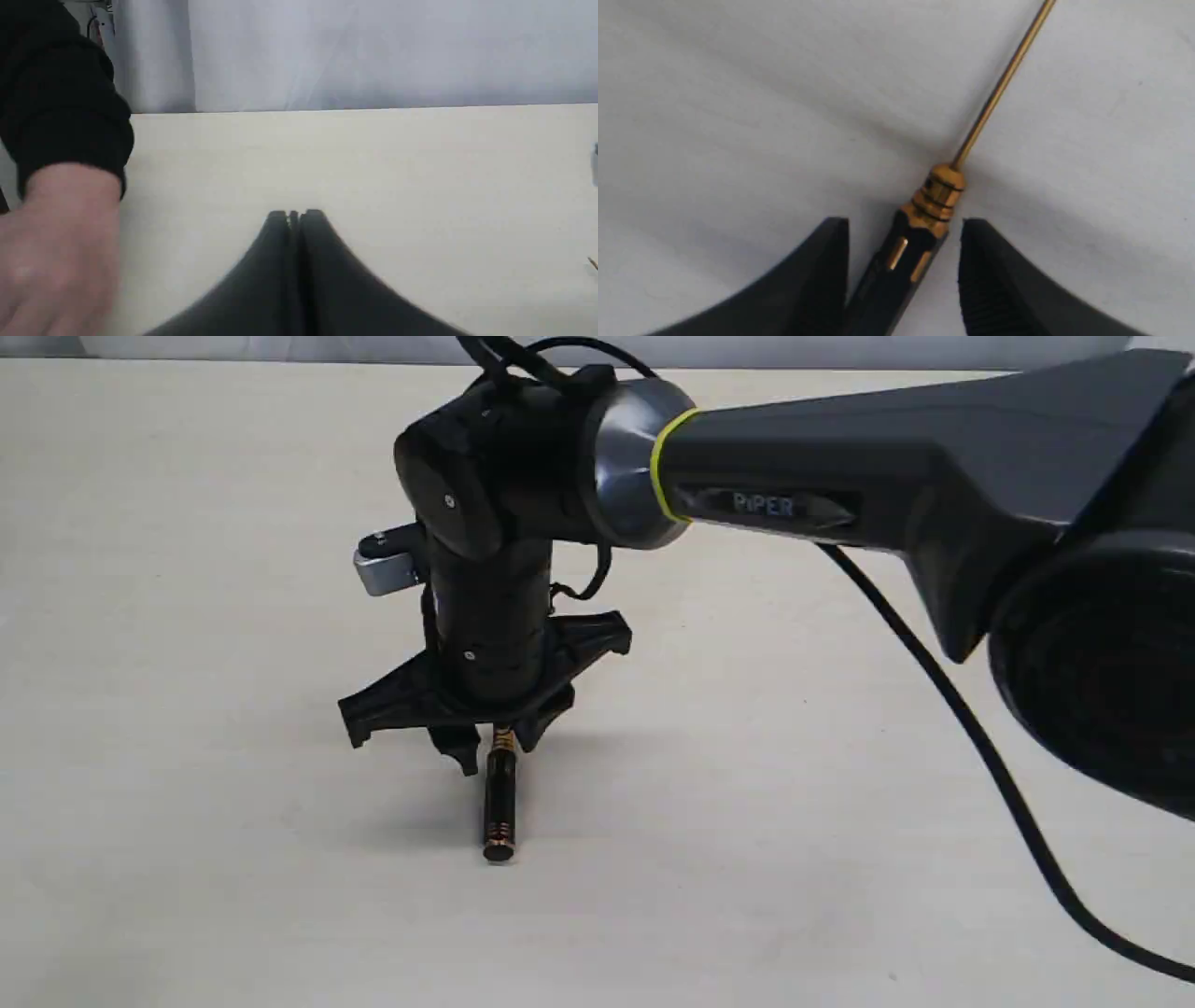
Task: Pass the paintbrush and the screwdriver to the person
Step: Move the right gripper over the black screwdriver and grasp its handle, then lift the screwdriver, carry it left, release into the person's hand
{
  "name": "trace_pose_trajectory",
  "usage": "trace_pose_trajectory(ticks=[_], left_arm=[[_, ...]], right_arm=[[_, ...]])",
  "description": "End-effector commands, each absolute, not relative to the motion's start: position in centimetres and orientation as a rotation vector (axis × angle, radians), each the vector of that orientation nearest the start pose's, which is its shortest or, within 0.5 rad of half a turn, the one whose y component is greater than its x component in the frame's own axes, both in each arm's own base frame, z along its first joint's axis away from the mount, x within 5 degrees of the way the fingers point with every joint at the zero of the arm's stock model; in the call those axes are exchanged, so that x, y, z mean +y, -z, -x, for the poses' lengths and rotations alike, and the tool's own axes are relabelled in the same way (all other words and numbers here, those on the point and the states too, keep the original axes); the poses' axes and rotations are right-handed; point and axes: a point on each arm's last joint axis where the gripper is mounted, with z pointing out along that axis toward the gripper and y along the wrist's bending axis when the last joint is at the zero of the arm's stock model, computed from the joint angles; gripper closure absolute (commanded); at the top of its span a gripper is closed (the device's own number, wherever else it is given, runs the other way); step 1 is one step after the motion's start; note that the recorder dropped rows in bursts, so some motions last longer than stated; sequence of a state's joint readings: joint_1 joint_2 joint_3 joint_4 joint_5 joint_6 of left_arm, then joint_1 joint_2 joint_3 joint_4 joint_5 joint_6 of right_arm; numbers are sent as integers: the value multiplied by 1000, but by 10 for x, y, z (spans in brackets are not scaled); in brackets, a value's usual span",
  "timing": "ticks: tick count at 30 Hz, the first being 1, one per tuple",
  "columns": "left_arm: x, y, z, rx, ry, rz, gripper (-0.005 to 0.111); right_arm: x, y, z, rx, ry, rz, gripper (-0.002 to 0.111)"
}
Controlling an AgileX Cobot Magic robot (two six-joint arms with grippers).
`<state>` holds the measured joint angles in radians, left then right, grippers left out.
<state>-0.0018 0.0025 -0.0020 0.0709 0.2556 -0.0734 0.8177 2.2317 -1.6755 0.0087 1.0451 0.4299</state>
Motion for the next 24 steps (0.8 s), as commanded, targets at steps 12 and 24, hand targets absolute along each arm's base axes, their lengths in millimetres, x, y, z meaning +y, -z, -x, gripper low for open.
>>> trace_pose_trajectory(ticks=[12,24], left_arm=[[1,-191,-55,1733,-5,13,107],[1,-191,-55,1733,-5,13,107]], right_arm=[[324,-105,-306,3078,8,547,76],[327,-111,-309,3031,-19,654,104]])
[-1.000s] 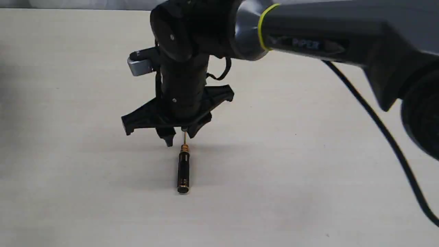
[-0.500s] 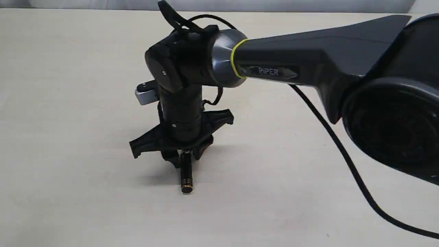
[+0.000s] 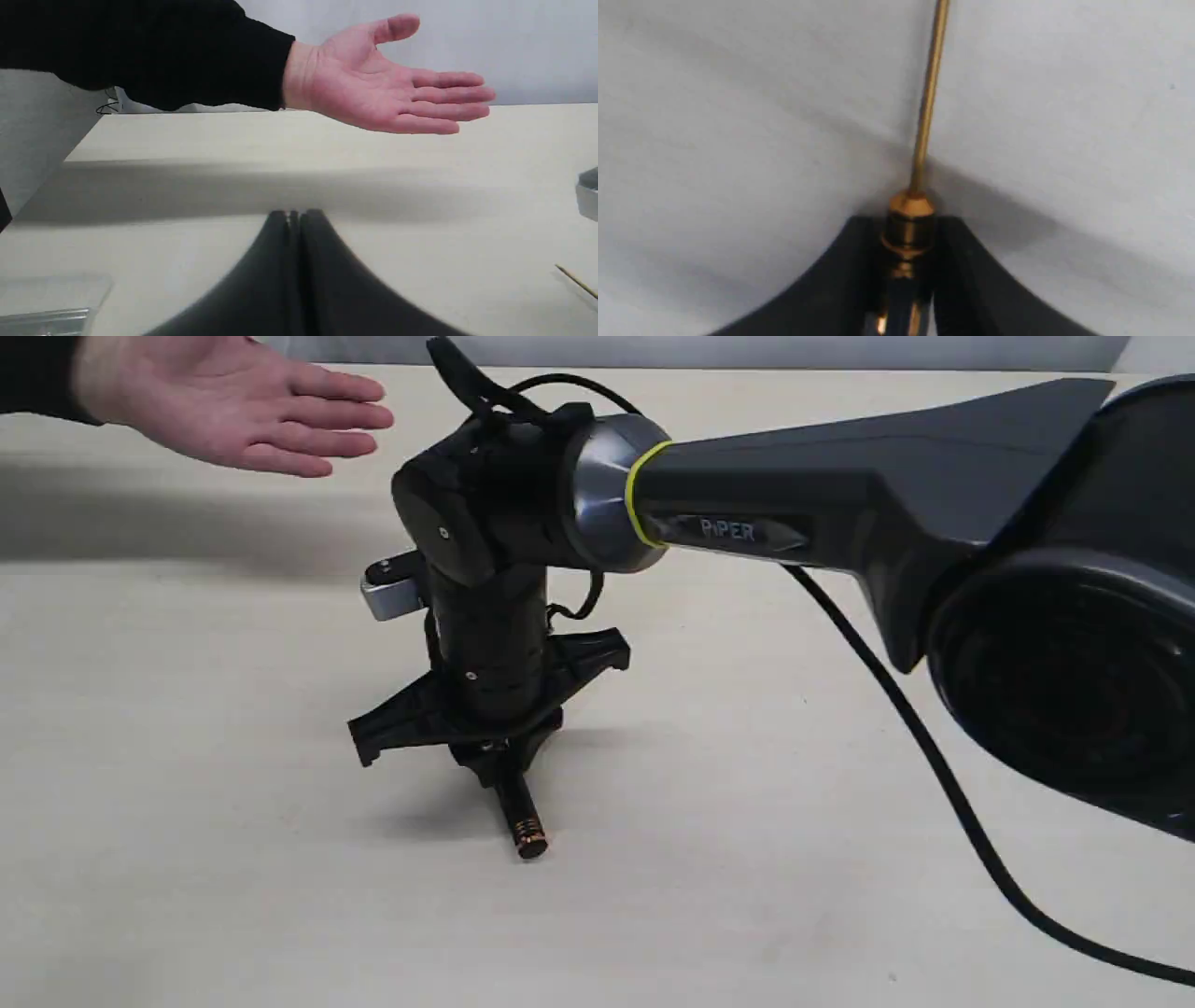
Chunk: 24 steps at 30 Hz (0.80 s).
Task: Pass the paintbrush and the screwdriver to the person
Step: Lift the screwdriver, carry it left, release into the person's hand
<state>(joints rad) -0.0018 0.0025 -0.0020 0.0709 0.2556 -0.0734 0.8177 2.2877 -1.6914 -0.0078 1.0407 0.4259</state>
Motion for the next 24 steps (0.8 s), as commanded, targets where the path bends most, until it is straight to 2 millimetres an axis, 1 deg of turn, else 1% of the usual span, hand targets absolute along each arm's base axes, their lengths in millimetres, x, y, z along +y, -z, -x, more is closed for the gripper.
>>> trace_pose_trajectory(ticks=[1,4,7,8,9,14,17,20,22,24], left_arm=[[1,-191,-55,1733,-5,13,107],[1,-191,-55,1733,-2,15,107],[1,-191,-55,1733,-2,15,107],[1,-191,-55,1733,-2,15,107],[1,-191,-55,1733,-2,15,107],[1,-191,-55,1733,-2,15,107],[1,-191,-55,1733,-2,15,107],[1,-191,-55,1733,-2,15,107],[1,-191,-55,1733,-2,15,107],[1,-191,-55,1733,-2,15,107]], right_arm=[[328,-113,-309,3024,-29,658,104],[335,-129,-311,2990,-111,683,104],[344,-156,-314,2926,-234,736,104],[347,-170,-315,2890,-286,744,104],[349,-180,-317,2862,-309,745,104],[357,-244,-326,2664,-424,741,104],[363,-270,-331,2548,-493,717,104],[367,-285,-336,2459,-538,695,104],[368,-287,-337,2430,-555,685,104],[369,-282,-340,2438,-549,684,104]])
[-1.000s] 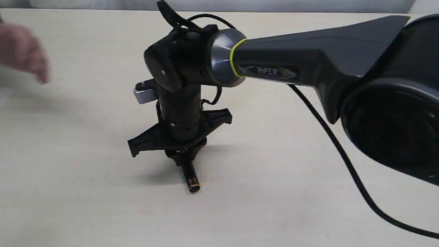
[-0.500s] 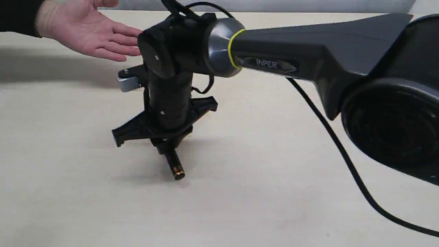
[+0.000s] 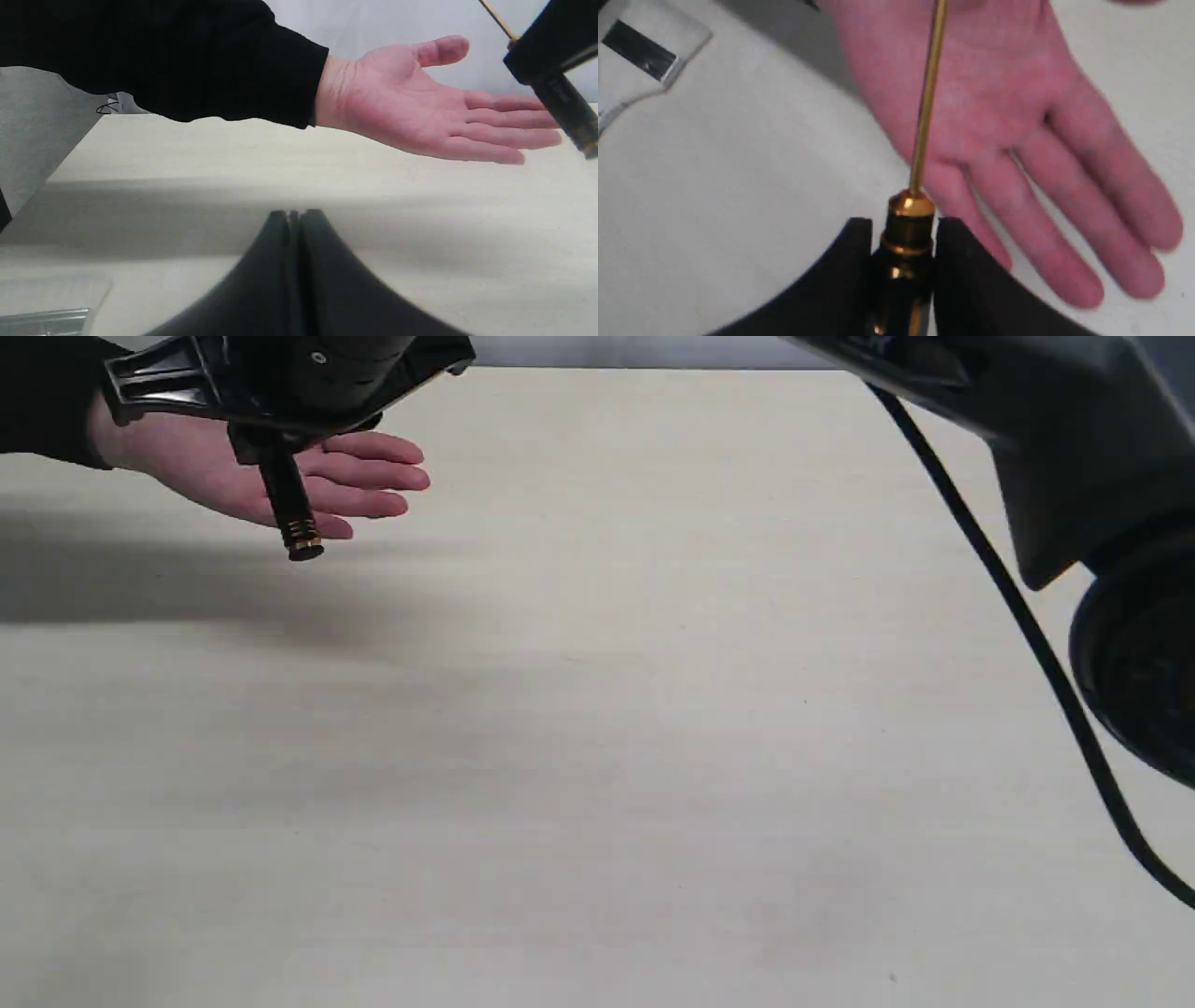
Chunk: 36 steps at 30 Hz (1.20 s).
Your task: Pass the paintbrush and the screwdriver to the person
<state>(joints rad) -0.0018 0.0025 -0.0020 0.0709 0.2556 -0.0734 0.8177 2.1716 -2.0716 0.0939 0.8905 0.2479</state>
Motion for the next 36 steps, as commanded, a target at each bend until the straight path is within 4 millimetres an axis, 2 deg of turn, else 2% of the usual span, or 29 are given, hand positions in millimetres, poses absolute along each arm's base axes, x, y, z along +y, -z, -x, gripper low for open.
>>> trace_pose_trajectory(ticks=[1,6,8,12,16,18,20,24,26,27,31,36], left_arm=[[1,-191,-55,1733,-2,15,107],[1,-191,-55,1733,-2,15,107],[1,-191,-55,1731,-5,13,107],[1,-191,-55,1732,-5,13,107],[1,-191,-55,1732,-5,13,107],[1,-191,-55,1732,-5,13,107],[1,-191,-55,1732,-5,13,107],[1,-191,-55,1732,-5,13,107],[1,-191,-55,1732,-5,13,107],[1,-191,-55,1733,-3,14,107],[1,-191,-55,1733,-3,14,107],[1,-190,-55,1735,-1,16,107]], right_arm=[[369,-278,-342,2435,-516,695,104],[370,-256,-350,2440,-411,734,102],[371,-250,-351,2449,-405,738,95],[372,-245,-352,2456,-395,755,69],[369,-249,-349,2476,-377,763,61],[364,-253,-347,2495,-326,780,61],[353,-260,-344,2529,-206,814,65],[329,-270,-342,2581,85,833,87],[325,-274,-339,2586,84,824,101],[323,-275,-337,2590,88,827,104],[315,-268,-335,2612,130,844,104],[291,-255,-335,2689,192,808,104]])
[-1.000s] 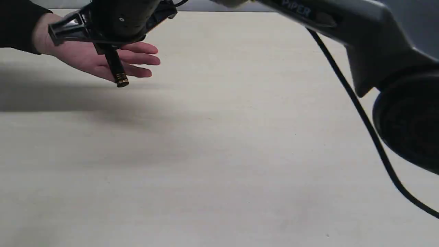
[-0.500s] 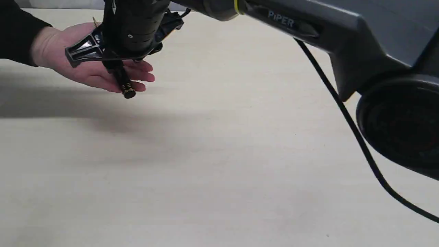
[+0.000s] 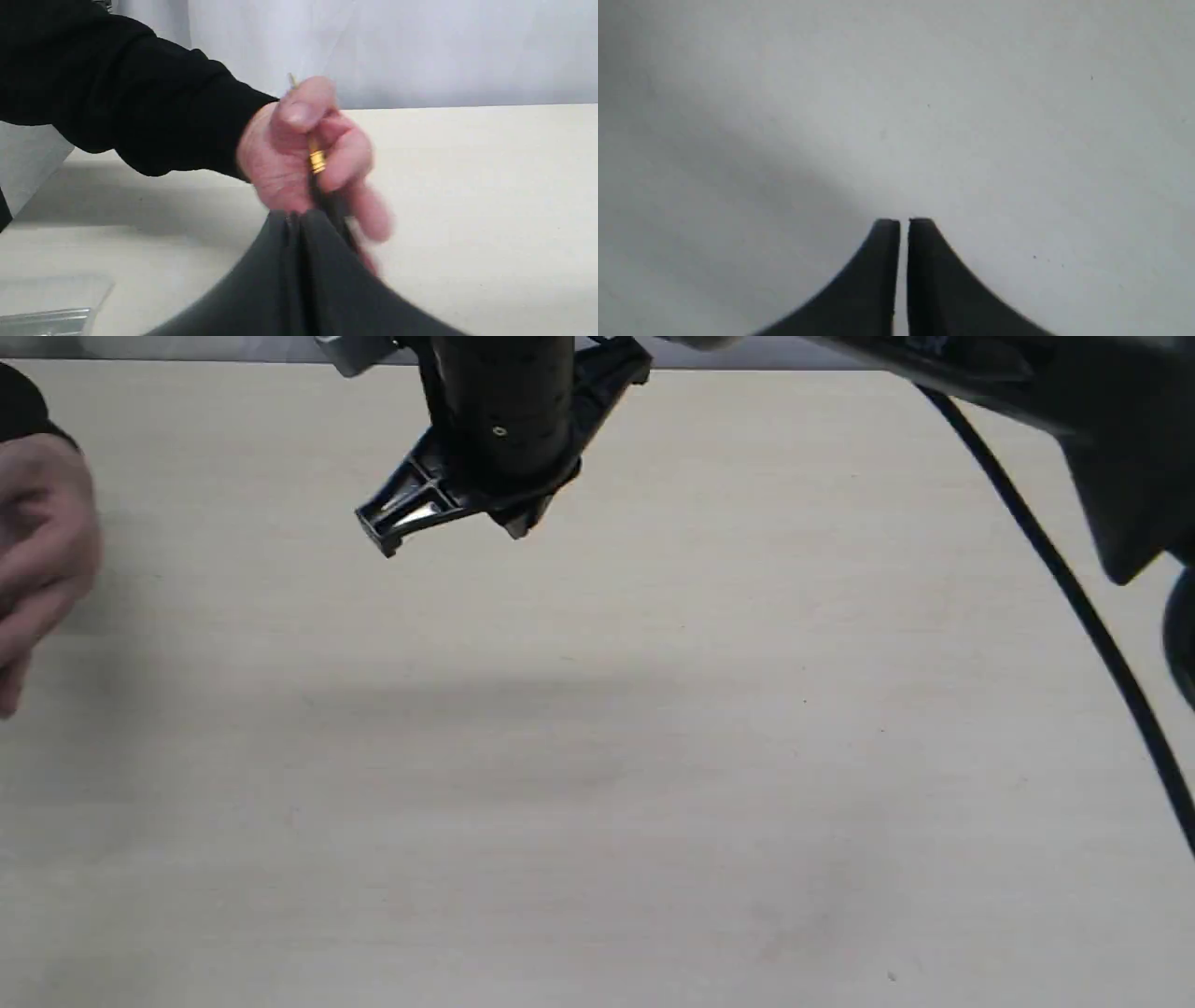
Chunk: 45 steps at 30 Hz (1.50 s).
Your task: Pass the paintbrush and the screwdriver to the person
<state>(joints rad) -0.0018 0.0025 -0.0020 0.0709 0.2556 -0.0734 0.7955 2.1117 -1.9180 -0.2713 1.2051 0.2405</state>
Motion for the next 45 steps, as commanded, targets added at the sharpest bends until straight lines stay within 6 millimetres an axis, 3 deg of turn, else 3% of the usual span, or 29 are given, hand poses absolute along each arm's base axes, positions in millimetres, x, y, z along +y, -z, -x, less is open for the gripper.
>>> trace_pose_trajectory(ticks=[1,12,21,32,45], left_arm=[[1,-190,-55,1735,-1,16,107],[1,-191,-55,1733,-1,15,107],[1,-191,-55,1733,-1,15,107],[1,-191,-55,1732,-3,14,107],[1,-191,-55,1732,-3,14,107]], right_arm=[[285,-254,-332,2710,202,786,104],[235,-252,-301,2549,3,649,104],[195,-252,-245,2361,-254,566,104],[142,-256,-181,2304,-298,552,104],[131,-271,-169,2233,-337,530,104]])
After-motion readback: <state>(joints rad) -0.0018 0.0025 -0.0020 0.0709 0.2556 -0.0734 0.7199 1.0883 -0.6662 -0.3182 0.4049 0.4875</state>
